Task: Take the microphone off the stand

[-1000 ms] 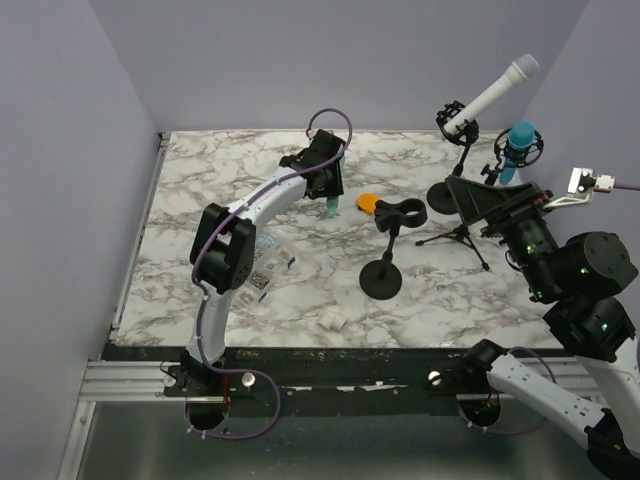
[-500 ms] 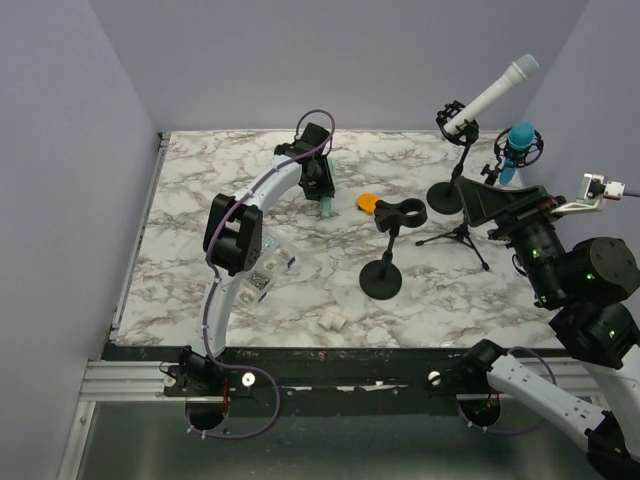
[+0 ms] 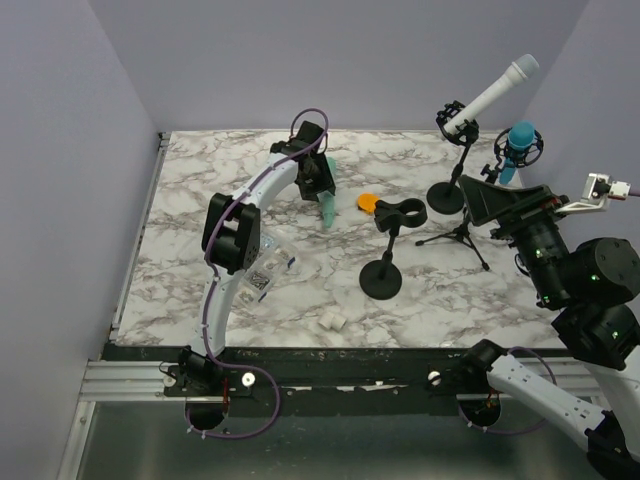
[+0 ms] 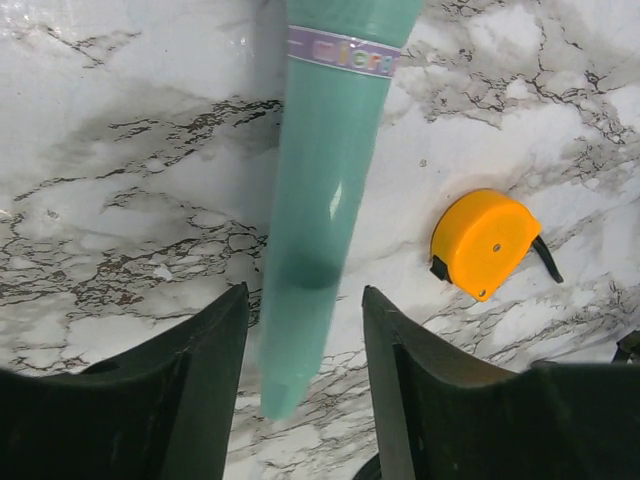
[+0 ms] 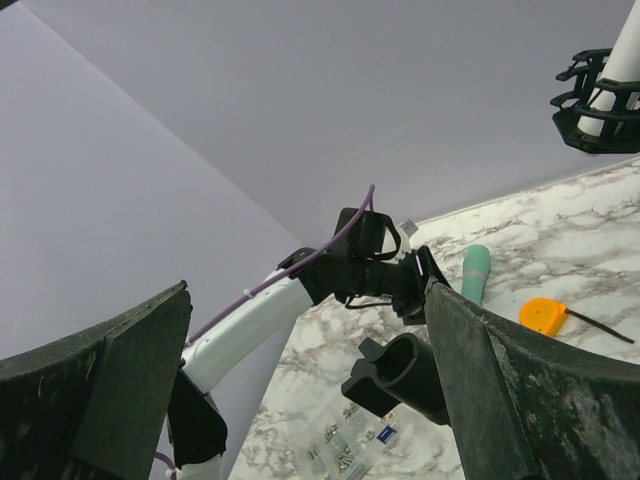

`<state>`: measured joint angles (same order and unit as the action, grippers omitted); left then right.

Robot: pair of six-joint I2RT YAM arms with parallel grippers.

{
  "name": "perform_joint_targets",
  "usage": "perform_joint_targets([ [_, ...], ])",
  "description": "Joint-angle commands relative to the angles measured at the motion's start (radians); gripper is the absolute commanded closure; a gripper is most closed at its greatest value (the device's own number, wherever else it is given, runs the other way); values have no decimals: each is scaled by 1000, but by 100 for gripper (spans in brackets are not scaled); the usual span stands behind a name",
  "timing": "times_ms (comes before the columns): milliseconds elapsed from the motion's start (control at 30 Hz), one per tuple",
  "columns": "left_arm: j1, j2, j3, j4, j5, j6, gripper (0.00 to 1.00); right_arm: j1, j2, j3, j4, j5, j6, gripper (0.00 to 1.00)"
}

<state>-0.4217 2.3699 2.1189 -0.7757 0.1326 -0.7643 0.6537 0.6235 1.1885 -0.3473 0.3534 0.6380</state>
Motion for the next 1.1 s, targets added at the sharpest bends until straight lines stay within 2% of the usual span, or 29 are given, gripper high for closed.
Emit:
perform_joint_targets([
  [0,11,9,27,-36,7,-15,47,4,5,28,-19,-9,9,0],
  [200,17,0,27,-45,15,3,41,5,14,25,-36,-2,3,0],
  [433,11,-211,-125,37,28,76,35,4,44,15,-74,2,-54,0],
  [567,8,-433,-327,174,96,118,29,4,66,18,-102,26,-95,0],
  [667,8,-626,-548,350,196,107,15,4,78,14,-116,54,-120,0],
  [900,-3,-928,-940,620,417,40,11,3,102,14,-143,81,-156,0],
  [1067,-16,-1100,-1149,840,552,-49,8,4,101,-9,-181,80,-159,0],
])
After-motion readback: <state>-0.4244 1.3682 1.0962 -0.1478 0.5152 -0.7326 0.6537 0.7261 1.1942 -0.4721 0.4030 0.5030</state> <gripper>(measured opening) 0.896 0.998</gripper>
